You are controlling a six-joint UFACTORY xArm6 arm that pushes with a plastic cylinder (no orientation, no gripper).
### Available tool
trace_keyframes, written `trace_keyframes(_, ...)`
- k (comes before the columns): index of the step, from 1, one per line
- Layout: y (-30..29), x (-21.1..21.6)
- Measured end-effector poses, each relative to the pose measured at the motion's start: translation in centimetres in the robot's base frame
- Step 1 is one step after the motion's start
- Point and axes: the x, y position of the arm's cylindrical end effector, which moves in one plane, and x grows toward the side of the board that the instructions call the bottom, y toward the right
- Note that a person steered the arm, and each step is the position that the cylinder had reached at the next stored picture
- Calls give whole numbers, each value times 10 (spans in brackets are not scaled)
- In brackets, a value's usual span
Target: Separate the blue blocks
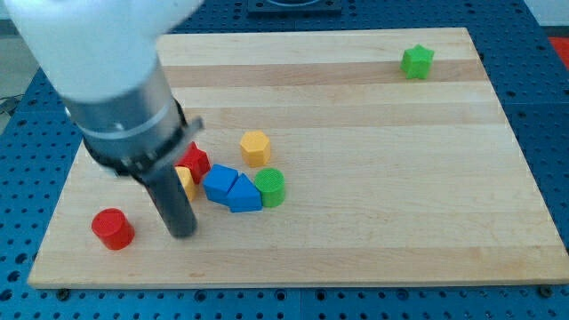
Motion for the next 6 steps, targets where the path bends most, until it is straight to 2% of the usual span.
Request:
trace_keyframes(1,47,8)
trace_keyframes(2,47,6)
trace_keyframes(4,36,-94)
trace_keyframes(5,36,-103)
trace_keyframes(6,36,-85)
